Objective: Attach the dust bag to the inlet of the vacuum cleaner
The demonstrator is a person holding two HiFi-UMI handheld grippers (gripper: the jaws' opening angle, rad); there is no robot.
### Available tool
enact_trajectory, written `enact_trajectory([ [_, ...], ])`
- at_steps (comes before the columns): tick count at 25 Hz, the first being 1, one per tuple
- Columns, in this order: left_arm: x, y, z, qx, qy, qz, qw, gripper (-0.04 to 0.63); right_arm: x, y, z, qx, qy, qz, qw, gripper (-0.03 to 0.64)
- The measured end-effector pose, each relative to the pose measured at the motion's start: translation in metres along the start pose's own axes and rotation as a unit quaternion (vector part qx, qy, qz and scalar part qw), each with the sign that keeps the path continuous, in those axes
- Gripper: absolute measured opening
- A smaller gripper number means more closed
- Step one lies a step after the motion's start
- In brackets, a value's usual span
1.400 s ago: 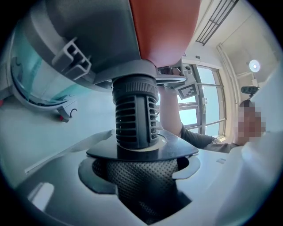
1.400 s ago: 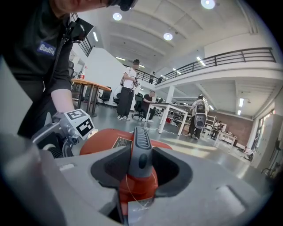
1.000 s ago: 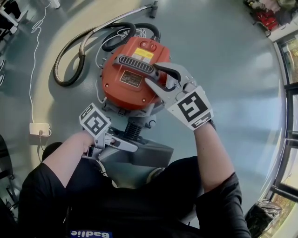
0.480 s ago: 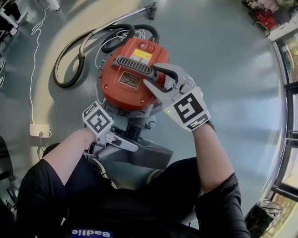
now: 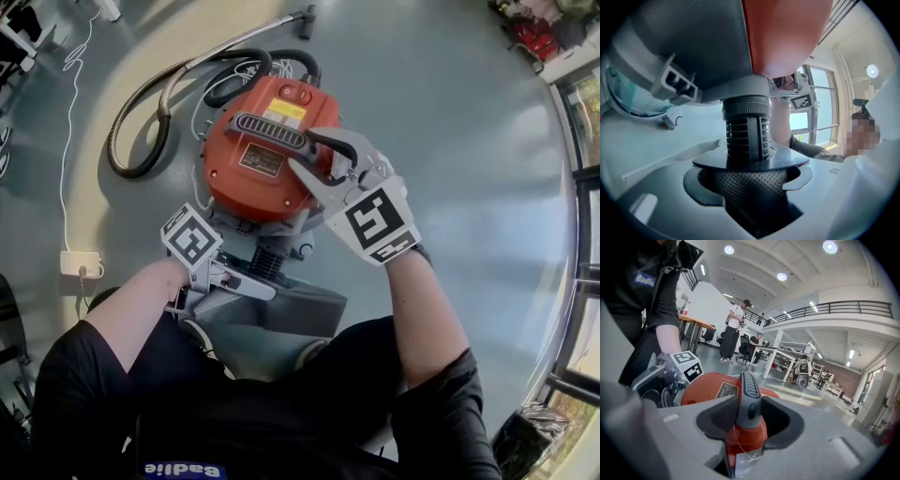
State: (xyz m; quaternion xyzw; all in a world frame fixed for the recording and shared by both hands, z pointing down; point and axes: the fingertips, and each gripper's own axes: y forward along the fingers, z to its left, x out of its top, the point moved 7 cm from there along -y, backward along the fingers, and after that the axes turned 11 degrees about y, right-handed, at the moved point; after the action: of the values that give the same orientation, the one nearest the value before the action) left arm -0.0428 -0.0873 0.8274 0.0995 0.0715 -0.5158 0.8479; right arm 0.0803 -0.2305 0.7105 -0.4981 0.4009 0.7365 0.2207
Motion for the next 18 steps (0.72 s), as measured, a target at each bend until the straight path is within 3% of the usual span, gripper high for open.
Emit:
enact_trajectory([
  [6,0.007,0.006,0.007,0.022,0.032,0.005,0.9993,0.348,-0.001,0.002,0.001,-0.008,0.0,0.002,1.0,0.14],
  [11,0.014,0.001,0.006,0.008,0.001,-0.018,0.9998,0.347,0.0,0.002,0.002,-0.007,-0.006,0.009,1.0,0.14],
  [18,0.013,0.003,0.004,-0.007,-0.02,-0.008,0.9998,0.361,0.0,0.001,0.002,-0.003,-0.011,0.003,1.0,0.141],
])
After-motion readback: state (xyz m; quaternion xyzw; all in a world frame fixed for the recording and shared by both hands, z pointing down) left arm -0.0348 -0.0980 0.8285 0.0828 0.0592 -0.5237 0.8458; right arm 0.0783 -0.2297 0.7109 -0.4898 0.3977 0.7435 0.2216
